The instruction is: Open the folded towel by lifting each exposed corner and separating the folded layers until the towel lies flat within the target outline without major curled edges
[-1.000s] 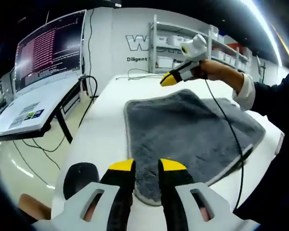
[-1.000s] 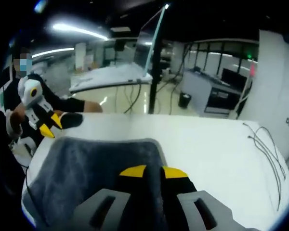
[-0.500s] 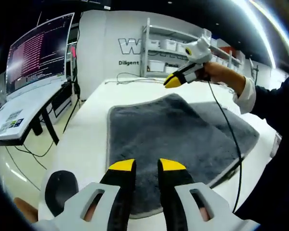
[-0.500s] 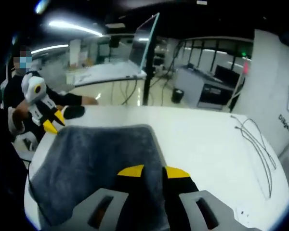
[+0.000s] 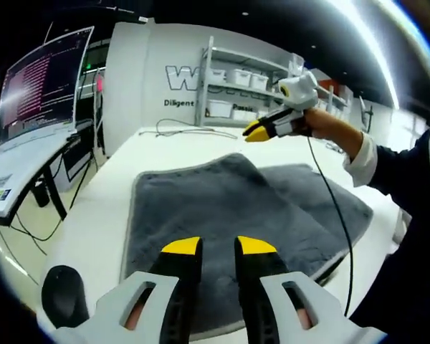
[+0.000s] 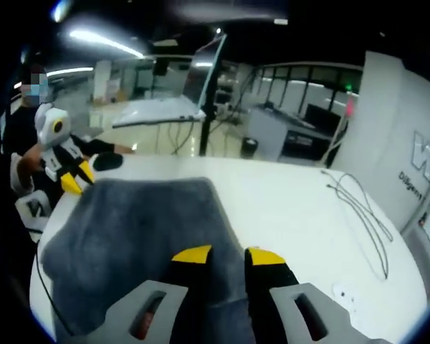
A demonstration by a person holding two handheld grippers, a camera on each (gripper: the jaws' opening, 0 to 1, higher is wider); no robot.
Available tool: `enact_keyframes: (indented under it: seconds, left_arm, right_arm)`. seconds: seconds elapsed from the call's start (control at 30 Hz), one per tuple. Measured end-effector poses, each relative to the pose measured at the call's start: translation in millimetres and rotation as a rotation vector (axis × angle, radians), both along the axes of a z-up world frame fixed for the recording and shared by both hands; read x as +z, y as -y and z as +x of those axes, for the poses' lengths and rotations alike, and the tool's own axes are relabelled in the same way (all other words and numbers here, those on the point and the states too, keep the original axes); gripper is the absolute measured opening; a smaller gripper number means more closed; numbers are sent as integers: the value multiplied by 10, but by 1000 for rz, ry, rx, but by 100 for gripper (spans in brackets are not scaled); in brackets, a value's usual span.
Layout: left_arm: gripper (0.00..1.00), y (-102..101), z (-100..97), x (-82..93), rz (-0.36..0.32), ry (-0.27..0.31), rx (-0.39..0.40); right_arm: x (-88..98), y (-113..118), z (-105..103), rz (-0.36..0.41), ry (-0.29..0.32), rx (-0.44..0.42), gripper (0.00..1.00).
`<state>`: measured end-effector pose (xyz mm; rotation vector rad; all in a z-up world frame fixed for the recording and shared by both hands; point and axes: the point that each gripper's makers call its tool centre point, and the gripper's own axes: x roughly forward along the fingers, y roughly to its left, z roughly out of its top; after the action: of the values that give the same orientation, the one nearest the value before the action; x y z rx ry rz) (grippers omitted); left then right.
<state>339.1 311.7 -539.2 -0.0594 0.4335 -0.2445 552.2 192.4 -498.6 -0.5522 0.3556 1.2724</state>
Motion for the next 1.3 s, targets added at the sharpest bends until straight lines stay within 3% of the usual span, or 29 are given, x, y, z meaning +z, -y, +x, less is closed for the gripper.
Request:
enact_keyframes:
  seconds: [0.33, 0.53, 0.73, 1.3]
  left_arm:
    - [18, 370, 146, 48, -10, 9, -87]
    - [19, 680, 221, -14, 83, -15, -185]
    - [20, 930, 326, 34, 63, 10, -224]
    - [21, 1955, 503, 194, 38, 53, -419]
  right_arm:
    - [-26, 429, 20, -38, 33, -21, 16]
    - [-23, 714, 128, -40, 46, -58, 16]
    - [-35, 1016, 172, -42, 46, -101, 16]
    - [-100, 1909, 235, -36, 35, -227, 17]
